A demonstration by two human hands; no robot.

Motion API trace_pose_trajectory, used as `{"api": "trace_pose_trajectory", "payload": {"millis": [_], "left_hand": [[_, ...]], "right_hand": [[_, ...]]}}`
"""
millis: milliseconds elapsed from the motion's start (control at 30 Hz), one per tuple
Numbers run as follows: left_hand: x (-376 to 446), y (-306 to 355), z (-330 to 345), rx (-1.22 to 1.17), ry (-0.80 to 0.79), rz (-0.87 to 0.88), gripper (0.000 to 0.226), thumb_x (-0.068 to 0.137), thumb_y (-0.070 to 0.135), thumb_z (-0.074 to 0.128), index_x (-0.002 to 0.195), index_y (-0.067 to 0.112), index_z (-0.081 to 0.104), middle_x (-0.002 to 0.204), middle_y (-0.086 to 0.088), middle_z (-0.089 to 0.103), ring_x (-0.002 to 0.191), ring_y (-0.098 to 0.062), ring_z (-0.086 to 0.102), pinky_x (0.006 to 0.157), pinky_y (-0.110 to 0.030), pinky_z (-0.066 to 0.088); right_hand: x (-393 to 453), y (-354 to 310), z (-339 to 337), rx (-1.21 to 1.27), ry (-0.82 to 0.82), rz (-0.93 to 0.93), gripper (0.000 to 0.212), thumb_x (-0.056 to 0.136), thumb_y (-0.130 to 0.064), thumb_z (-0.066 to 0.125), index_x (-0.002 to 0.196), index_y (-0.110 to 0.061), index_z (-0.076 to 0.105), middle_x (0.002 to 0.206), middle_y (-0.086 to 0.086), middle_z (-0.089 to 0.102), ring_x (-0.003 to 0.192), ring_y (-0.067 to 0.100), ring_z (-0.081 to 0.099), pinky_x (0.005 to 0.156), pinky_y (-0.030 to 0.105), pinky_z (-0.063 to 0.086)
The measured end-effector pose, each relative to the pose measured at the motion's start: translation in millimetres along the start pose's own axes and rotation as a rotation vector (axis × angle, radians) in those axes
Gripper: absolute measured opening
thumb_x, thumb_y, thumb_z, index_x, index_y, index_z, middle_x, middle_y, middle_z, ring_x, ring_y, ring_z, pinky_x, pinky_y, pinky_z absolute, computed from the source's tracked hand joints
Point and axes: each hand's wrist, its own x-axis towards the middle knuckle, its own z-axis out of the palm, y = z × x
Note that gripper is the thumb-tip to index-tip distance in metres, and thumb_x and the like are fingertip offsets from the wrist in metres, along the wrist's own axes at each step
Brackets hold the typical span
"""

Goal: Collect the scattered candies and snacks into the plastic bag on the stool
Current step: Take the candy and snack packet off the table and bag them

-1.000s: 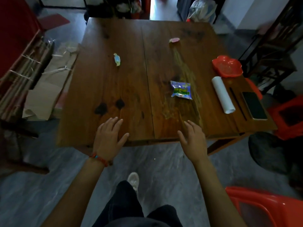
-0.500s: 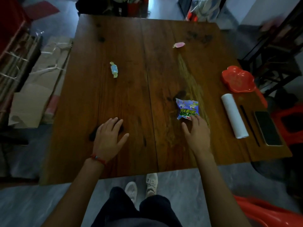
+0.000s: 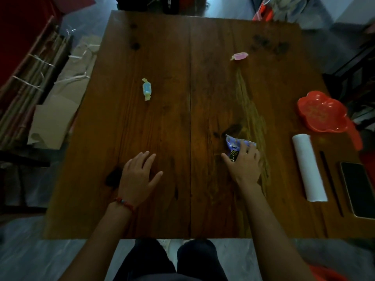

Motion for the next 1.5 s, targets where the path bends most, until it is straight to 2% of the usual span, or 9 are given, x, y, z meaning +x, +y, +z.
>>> {"api": "trace_pose_trajectory", "payload": {"millis": [167, 500, 667, 800, 933, 1133, 1233, 1300, 1500], "left_hand": [[2, 1, 4, 0.009, 0.002, -0.012, 0.061, 0.083, 0.047, 0.036, 0.12, 0.002, 0.055, 0.121, -0.025, 0.056, 0.112, -0.041, 0.052, 0.089, -0.056, 0.039], [9, 8, 9, 0.017, 0.041, -0.016, 0.061, 0.083, 0.047, 0.035, 0.122, 0.003, 0.053, 0.123, -0.024, 0.054, 0.114, -0.04, 0.05, 0.091, -0.054, 0.038], [21, 4, 2, 0.006, 0.125, -0.041, 0.054, 0.083, 0.037, 0.055, 0.122, 0.001, 0.053, 0.124, -0.024, 0.053, 0.115, -0.04, 0.049, 0.092, -0.053, 0.037], [38, -8, -8, 0.008, 0.177, -0.057, 0.054, 0.083, 0.039, 0.053, 0.121, 0.0, 0.054, 0.121, -0.024, 0.055, 0.113, -0.039, 0.051, 0.09, -0.052, 0.039], [76, -29, -16, -0.016, 0.221, -0.063, 0.049, 0.085, 0.029, 0.062, 0.124, 0.001, 0.051, 0.126, -0.024, 0.052, 0.118, -0.038, 0.046, 0.094, -0.051, 0.036], [167, -58, -23, -0.095, 0.195, -0.114, 0.054, 0.09, 0.035, 0.051, 0.135, 0.008, 0.038, 0.14, -0.017, 0.038, 0.13, -0.027, 0.032, 0.104, -0.044, 0.025], [210, -67, -27, -0.118, 0.231, -0.121, 0.054, 0.091, 0.035, 0.05, 0.136, 0.008, 0.036, 0.138, -0.016, 0.04, 0.126, -0.027, 0.035, 0.1, -0.042, 0.03], [235, -72, -28, -0.113, 0.244, -0.126, 0.054, 0.091, 0.035, 0.05, 0.135, 0.008, 0.037, 0.133, -0.016, 0.043, 0.12, -0.028, 0.04, 0.094, -0.04, 0.035], [285, -79, -22, -0.058, 0.164, -0.191, 0.058, 0.088, 0.038, 0.055, 0.135, 0.01, 0.035, 0.129, -0.017, 0.044, 0.115, -0.03, 0.042, 0.092, -0.04, 0.037]], "right_hand": [[0, 1, 5, 0.038, -0.021, 0.046, 0.073, 0.081, -0.049, 0.058, 0.14, -0.019, 0.028, 0.147, 0.015, 0.024, 0.129, 0.044, 0.021, 0.099, 0.056, 0.033], [0, -10, -2, 0.157, 0.081, -0.079, 0.06, 0.078, -0.031, 0.063, 0.131, -0.01, 0.042, 0.138, 0.018, 0.038, 0.123, 0.038, 0.033, 0.095, 0.053, 0.035], [3, -31, -6, 0.186, 0.084, -0.164, 0.061, 0.08, -0.031, 0.064, 0.132, -0.009, 0.042, 0.139, 0.019, 0.038, 0.124, 0.038, 0.033, 0.095, 0.053, 0.033], [7, -50, -4, 0.205, 0.064, -0.199, 0.063, 0.081, -0.032, 0.063, 0.135, -0.011, 0.039, 0.142, 0.018, 0.035, 0.128, 0.036, 0.03, 0.098, 0.052, 0.031], [13, -71, 3, 0.22, 0.08, -0.215, 0.063, 0.079, -0.03, 0.067, 0.134, -0.01, 0.041, 0.141, 0.019, 0.037, 0.126, 0.038, 0.033, 0.097, 0.054, 0.033], [19, -98, 15, 0.205, 0.11, -0.179, 0.065, 0.077, -0.029, 0.069, 0.133, -0.009, 0.042, 0.139, 0.021, 0.038, 0.126, 0.039, 0.034, 0.095, 0.055, 0.034], [22, -109, 21, 0.195, 0.131, -0.172, 0.064, 0.077, -0.03, 0.07, 0.131, -0.009, 0.044, 0.135, 0.023, 0.042, 0.123, 0.041, 0.037, 0.093, 0.056, 0.035], [23, -115, 23, 0.189, 0.137, -0.17, 0.063, 0.076, -0.036, 0.064, 0.13, -0.009, 0.045, 0.134, 0.023, 0.044, 0.121, 0.041, 0.039, 0.092, 0.056, 0.036], [30, -124, 24, 0.19, 0.167, -0.165, 0.063, 0.072, -0.038, 0.059, 0.127, -0.008, 0.048, 0.132, 0.022, 0.046, 0.119, 0.039, 0.043, 0.091, 0.052, 0.038]]}}
